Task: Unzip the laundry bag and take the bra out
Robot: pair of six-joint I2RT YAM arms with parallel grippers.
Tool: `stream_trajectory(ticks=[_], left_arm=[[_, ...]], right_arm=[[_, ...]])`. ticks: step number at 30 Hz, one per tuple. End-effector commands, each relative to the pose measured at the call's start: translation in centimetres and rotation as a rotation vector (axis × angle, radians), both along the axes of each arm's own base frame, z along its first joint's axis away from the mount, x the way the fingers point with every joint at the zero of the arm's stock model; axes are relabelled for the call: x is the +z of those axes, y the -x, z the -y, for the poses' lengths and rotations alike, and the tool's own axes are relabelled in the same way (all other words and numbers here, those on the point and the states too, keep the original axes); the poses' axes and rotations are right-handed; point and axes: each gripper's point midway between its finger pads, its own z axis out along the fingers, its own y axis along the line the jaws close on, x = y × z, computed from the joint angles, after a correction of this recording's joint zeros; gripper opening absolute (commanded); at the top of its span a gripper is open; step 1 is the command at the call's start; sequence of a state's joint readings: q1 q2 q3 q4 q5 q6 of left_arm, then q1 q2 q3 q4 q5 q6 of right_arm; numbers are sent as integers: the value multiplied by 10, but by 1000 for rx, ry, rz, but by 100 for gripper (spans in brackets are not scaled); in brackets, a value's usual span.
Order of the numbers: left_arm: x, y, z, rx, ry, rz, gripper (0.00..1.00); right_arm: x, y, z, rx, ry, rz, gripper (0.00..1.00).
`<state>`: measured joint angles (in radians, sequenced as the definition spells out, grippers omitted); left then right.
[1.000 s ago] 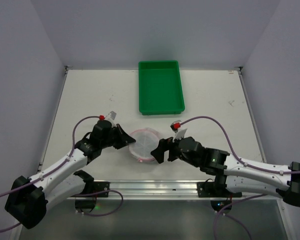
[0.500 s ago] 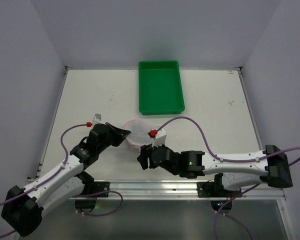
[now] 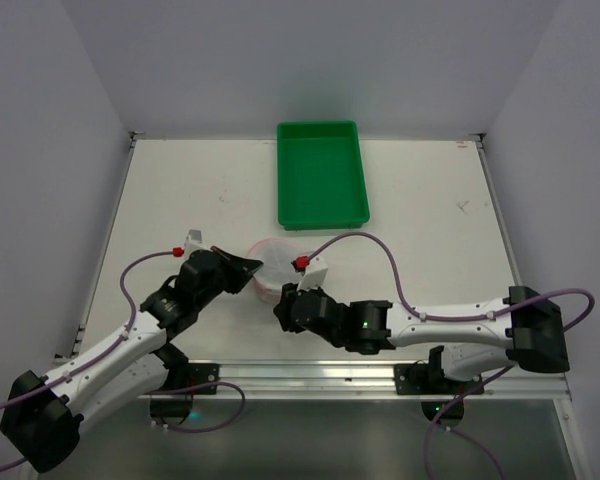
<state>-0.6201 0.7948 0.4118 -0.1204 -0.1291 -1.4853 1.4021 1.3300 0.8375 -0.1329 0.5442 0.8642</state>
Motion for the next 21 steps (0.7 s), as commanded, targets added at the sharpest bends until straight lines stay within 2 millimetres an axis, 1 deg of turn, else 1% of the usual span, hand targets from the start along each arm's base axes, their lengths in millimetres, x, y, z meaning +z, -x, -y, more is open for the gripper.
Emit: stream_trajectory(ticks=[1, 2, 5, 8, 9, 13, 16, 21], left_arm=[[17, -9, 0, 50, 51, 58, 0], [17, -8, 1, 49, 51, 58, 0], [18, -8, 2, 49, 50, 60, 0], [18, -7, 4, 47, 50, 58, 0], [18, -7, 4, 48, 51, 57, 0], [20, -8, 3, 54, 53, 64, 0], [20, -7, 4, 53, 53, 63, 0], [22, -6, 6, 45, 54, 69, 0]], right_arm=[[27, -26, -8, -117, -132, 45, 37], [26, -29, -9, -126, -131, 45, 36], [29, -34, -11, -141, -140, 52, 35], [28, -37, -12, -152, -136, 50, 34], [24, -38, -9, -160, -121, 43, 34], [19, -40, -3, -201, -121, 20, 33], [17, -42, -1, -210, -120, 16, 32], [17, -44, -3, -207, -122, 16, 26]])
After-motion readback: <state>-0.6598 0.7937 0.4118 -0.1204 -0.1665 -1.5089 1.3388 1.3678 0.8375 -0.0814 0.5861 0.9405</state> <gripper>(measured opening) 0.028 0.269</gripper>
